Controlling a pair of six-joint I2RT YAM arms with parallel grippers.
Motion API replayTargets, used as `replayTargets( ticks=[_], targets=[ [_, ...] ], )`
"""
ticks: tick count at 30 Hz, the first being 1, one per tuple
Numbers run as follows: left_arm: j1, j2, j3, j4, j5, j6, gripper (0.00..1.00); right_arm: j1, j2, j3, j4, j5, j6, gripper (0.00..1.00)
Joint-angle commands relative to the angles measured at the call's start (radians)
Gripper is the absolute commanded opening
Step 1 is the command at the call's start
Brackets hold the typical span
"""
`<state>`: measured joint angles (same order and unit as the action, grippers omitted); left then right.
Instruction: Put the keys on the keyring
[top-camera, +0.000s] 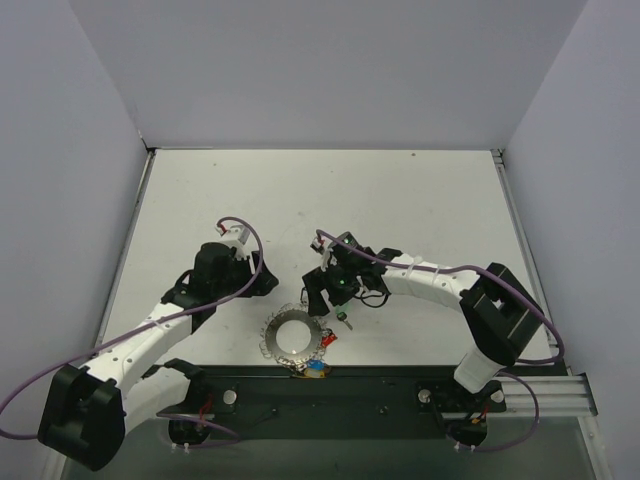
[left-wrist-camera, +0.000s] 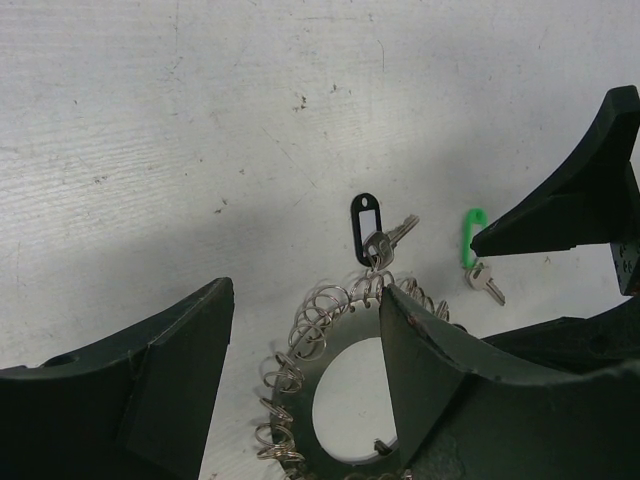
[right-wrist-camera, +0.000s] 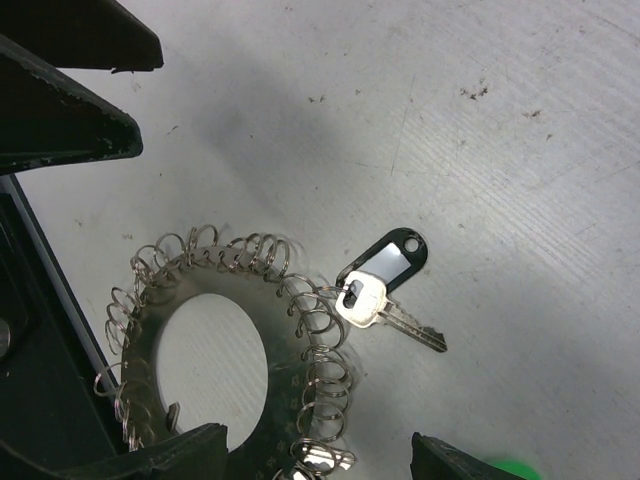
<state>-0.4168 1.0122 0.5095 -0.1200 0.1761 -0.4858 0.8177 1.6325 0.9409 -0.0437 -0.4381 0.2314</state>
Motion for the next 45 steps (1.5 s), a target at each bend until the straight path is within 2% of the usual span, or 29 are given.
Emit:
replayTargets(
  ticks=[1, 5, 9, 13, 16, 17, 21, 25, 30, 34, 45],
  targets=[
    [0.010, -0.001, 0.043, 0.042, 0.017, 0.010, 0.70, 0.018, -0.039, 0.042, -0.044, -0.062, -0.059, 0.72],
    [0.047, 0.000, 0.046, 0.034, 0.043, -0.028, 0.69, 0.100, -0.100, 0.059, -0.100, -0.071, -0.167, 0.71],
    [0.114, 0.002, 0.055, 0.036, 0.121, -0.066, 0.69, 0.141, -0.112, 0.090, -0.114, -0.152, -0.179, 0.67],
    [0.226, -0.020, 0.076, 0.008, 0.236, -0.086, 0.68, 0.198, -0.059, 0.156, -0.142, -0.157, -0.187, 0.66],
    [0.369, -0.061, 0.090, -0.043, 0.321, -0.086, 0.69, 0.235, 0.009, 0.188, -0.162, -0.139, -0.181, 0.66],
    [0.459, -0.081, 0.090, -0.047, 0.347, -0.089, 0.68, 0.238, 0.024, 0.203, -0.157, -0.139, -0.161, 0.64],
    [0.582, -0.086, 0.101, -0.061, 0.457, -0.093, 0.69, 0.259, 0.088, 0.214, -0.110, -0.142, -0.118, 0.61],
    [0.587, -0.041, 0.113, -0.049, 0.476, -0.079, 0.69, 0.261, 0.176, 0.256, -0.114, -0.172, -0.089, 0.53],
    [0.590, -0.004, 0.100, 0.006, 0.511, -0.086, 0.68, 0.274, 0.193, 0.282, -0.130, -0.149, -0.063, 0.52],
    [0.590, -0.014, 0.104, 0.002, 0.507, -0.082, 0.68, 0.282, 0.223, 0.303, -0.142, -0.157, -0.044, 0.44],
    [0.590, -0.034, 0.089, 0.016, 0.533, -0.091, 0.67, 0.305, 0.260, 0.326, -0.191, -0.140, -0.037, 0.37]
  ],
)
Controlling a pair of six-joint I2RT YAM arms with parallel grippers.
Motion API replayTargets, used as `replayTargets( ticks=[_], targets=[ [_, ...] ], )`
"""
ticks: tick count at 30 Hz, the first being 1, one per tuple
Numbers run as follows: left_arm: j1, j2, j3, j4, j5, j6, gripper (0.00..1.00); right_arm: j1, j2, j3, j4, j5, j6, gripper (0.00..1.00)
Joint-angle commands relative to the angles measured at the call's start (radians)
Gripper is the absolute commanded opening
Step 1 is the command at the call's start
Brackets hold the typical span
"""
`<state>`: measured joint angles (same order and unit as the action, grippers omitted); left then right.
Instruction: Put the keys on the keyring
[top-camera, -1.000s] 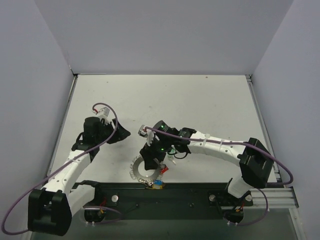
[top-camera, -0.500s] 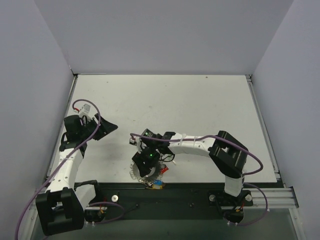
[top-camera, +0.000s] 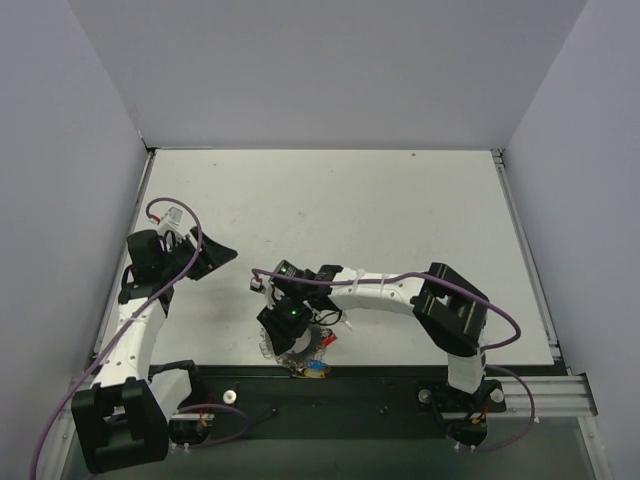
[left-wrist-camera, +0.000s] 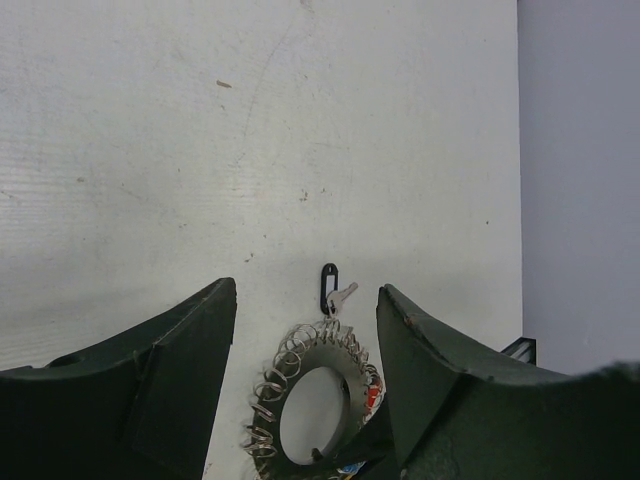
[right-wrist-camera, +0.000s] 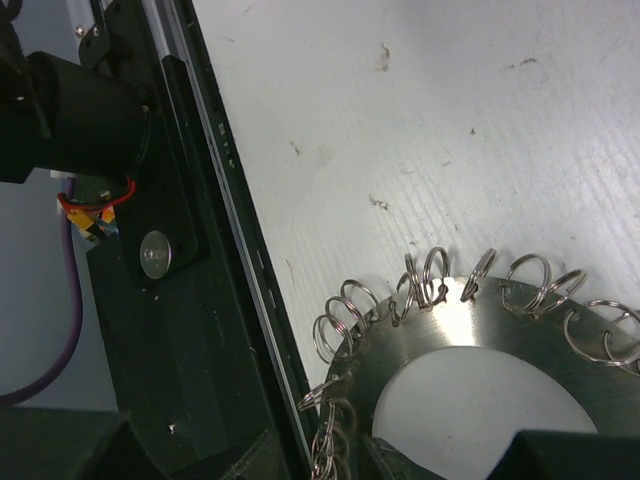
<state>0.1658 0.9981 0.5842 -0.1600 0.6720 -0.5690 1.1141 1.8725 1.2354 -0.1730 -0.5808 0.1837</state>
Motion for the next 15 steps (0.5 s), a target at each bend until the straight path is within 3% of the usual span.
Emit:
replayTargets(
  ticks=[1, 15],
  targets=[
    [0.008, -0.019, 0.014, 0.059, 0.037, -0.009, 0.67, 0.010, 0.022, 0.030, -0.063, 0.006, 0.013, 0.36],
    [0.008, -0.023, 0.008, 0.073, 0.052, -0.014, 0.66, 0.023, 0.047, 0.029, -0.086, 0.004, 0.017, 0.32]
  ],
)
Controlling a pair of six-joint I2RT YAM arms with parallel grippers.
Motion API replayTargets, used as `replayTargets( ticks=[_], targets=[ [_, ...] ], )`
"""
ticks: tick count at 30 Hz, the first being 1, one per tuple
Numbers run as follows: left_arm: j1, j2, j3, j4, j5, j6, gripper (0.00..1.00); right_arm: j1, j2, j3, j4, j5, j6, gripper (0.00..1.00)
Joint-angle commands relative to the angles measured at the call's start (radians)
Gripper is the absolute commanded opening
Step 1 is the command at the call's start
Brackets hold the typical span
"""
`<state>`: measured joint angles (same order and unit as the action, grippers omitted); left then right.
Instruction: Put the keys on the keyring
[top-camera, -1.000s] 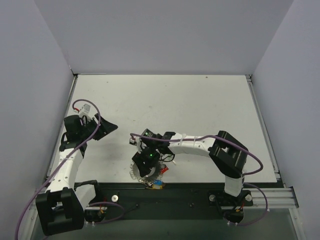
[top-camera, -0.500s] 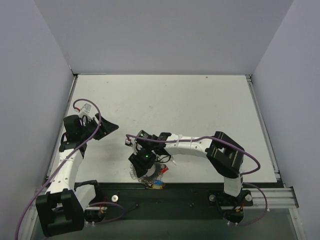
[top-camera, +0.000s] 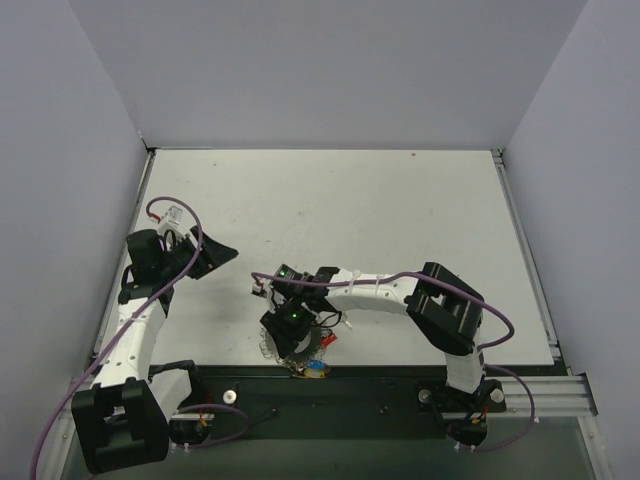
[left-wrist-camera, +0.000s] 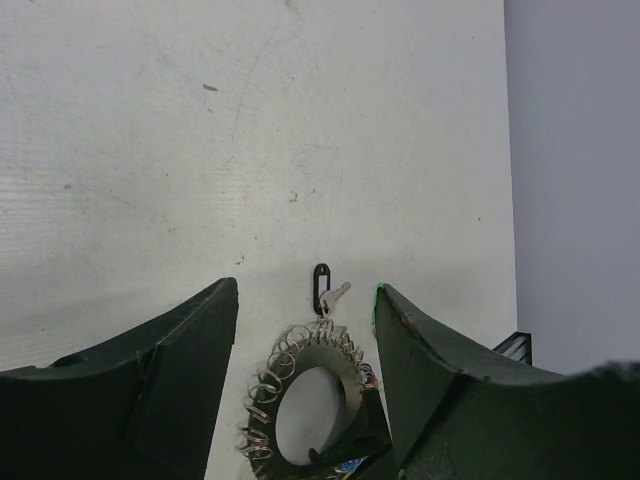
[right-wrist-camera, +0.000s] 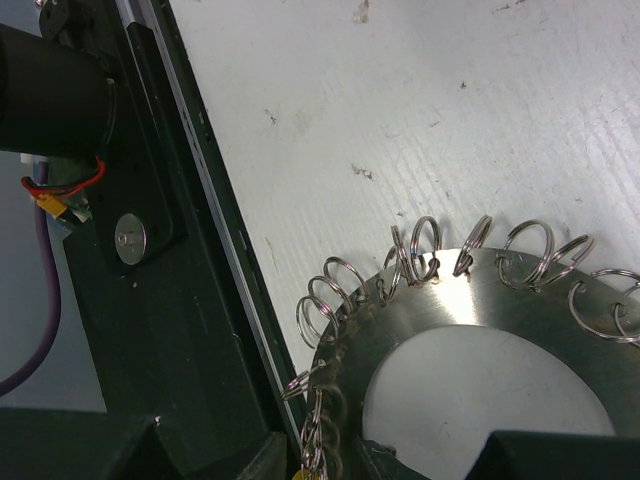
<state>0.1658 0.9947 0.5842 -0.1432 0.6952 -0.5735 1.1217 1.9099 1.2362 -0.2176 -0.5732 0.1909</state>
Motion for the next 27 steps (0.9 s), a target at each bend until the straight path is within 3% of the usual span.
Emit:
replayTargets(
  ticks=[1, 23, 27],
  targets=[
    [0.006, -0.019, 0.006, 0.057, 0.029, -0.011, 0.66, 0.016, 0.011, 0.031, -0.043, -0.004, 0.010, 0.32],
    [0.008, -0.022, 0.005, 0.071, 0.038, -0.016, 0.66, 0.032, 0.089, 0.095, -0.085, -0.030, 0.005, 0.27],
    [0.006, -0.024, 0.006, 0.068, 0.038, -0.014, 0.66, 0.035, 0.095, 0.101, -0.091, -0.039, 0.001, 0.16]
  ],
)
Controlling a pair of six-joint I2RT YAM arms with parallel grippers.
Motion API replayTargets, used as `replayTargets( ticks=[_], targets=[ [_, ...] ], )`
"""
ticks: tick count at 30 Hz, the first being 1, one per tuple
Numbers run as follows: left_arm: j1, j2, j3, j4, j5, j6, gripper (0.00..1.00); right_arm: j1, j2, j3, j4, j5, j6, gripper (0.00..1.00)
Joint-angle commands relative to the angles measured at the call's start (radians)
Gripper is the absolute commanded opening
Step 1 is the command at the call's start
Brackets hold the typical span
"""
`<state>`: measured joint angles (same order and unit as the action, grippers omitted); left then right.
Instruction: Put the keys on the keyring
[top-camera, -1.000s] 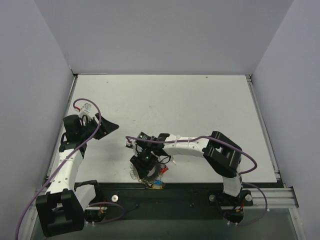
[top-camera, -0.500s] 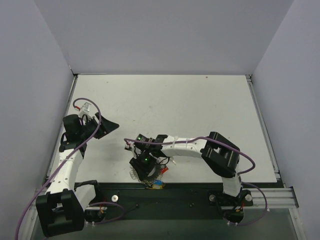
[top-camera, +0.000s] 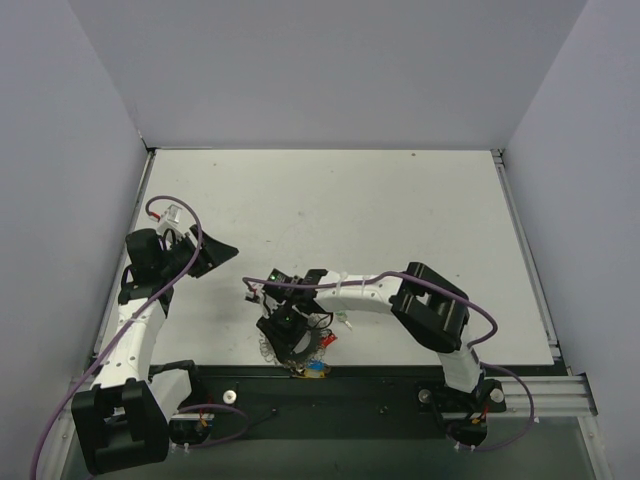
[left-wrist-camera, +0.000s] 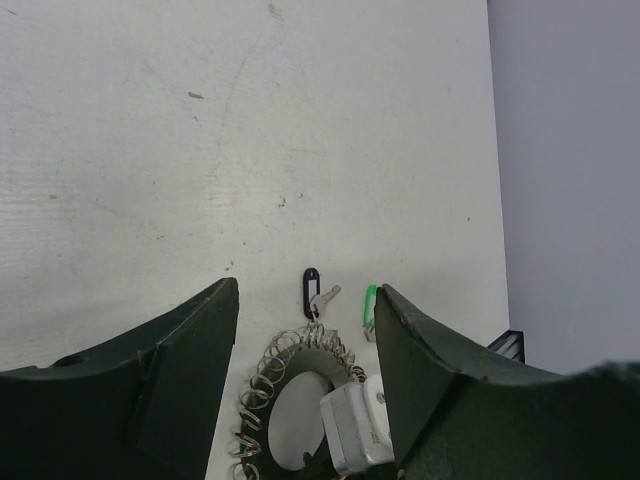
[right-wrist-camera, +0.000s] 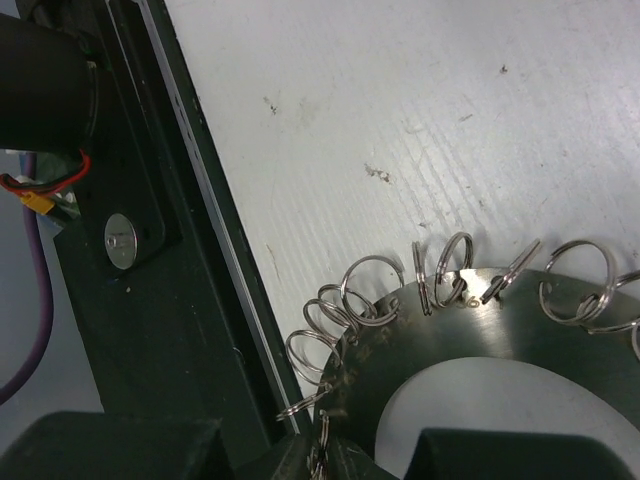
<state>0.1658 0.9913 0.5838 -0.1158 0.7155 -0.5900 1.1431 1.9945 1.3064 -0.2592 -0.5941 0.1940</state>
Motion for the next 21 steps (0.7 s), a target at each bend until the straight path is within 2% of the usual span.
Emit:
replayTargets(
  ticks=[1, 2, 3, 11, 18, 21],
  targets=[
    [0.008, -0.019, 0.007, 0.038, 0.016, 0.004, 0.66, 0.015, 0.009, 0.033, -0.052, -0.019, -0.001, 0.13],
    [0.006, -0.020, 0.008, 0.038, 0.018, 0.005, 0.66, 0.015, 0.009, 0.031, -0.051, -0.021, -0.004, 0.08],
    [0.006, -0.020, 0.008, 0.038, 0.016, 0.007, 0.66, 0.015, 0.003, 0.031, -0.052, -0.021, -0.005, 0.00],
    [0.006, -0.025, 0.022, 0.015, 0.028, 0.033, 0.64, 0.001, -0.100, 0.033, -0.057, 0.005, -0.028, 0.00],
    [-0.006, -0.031, 0.056, 0.022, 0.119, 0.088, 0.63, -0.078, -0.224, 0.071, -0.087, -0.030, -0.073, 0.00],
    [-0.046, -0.052, 0.073, 0.044, 0.162, 0.113, 0.63, -0.127, -0.266, 0.085, -0.097, -0.074, -0.090, 0.00]
  ],
)
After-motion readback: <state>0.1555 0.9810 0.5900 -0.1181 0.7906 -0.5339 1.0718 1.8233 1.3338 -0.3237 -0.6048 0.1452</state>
